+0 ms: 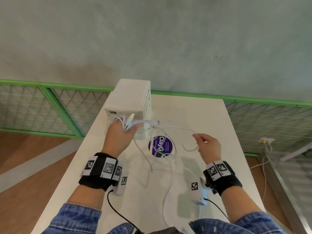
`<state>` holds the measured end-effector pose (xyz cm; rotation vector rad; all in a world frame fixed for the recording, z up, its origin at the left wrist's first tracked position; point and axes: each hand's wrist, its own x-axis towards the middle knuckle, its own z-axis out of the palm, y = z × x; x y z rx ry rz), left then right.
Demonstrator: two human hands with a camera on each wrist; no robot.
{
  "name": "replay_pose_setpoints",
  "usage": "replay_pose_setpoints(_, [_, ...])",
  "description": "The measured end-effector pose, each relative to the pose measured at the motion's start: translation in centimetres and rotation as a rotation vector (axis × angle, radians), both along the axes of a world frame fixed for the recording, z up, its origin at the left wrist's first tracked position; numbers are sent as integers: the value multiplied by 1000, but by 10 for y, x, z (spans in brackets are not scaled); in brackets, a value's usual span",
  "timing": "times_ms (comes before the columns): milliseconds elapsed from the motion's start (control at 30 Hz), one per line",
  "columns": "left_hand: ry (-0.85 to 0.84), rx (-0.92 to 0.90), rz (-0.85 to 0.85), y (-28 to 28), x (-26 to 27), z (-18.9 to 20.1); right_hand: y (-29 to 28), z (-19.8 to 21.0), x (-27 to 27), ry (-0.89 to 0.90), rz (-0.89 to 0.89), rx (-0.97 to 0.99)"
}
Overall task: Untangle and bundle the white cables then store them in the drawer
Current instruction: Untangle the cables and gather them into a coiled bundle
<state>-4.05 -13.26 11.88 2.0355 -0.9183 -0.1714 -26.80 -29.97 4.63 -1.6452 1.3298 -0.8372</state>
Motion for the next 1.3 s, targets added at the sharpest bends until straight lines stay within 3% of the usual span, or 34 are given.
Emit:
replay_pose_setpoints(100, [42, -10, 116, 5, 16, -4, -17, -17, -30, 40, -154, 75])
replay_pose_setpoints(333, [40, -63, 163, 5, 22, -2, -26, -44, -67, 230, -272, 220])
replay_pose_setpoints(433, [-9, 7, 33, 5, 13, -1, -26, -49, -68, 403, -87, 342])
replay_pose_setpoints(500, [-78, 7, -71, 1, 4, -2, -25, -41, -56, 454, -44, 321])
replay_pose_setpoints(700, [-84, 0, -171, -8, -23, 1, 6, 25, -5, 3, 105, -258])
replay_pose_setpoints(767, [-80, -3, -206, -10, -30, 3, 21, 44, 14, -82, 262, -212])
replay_pose_setpoints(900, [-79, -1, -229, -12, -34, 4, 36, 45, 36, 117, 566, -102])
replay_pose_setpoints(967, [-86, -2, -192, -8, -30, 6, 30, 37, 35, 164, 519, -133])
replay_pose_setpoints(1067, [-90, 15, -103, -2, -14, 3, 13, 25, 18, 202, 293, -132])
replay_pose_setpoints(1200, [-72, 21, -26, 5, 5, -2, -12, -1, -15, 272, 23, 43])
replay_pose_setpoints(1300, [-80, 40, 3, 6, 11, 0, -18, -21, -35, 392, -19, 156])
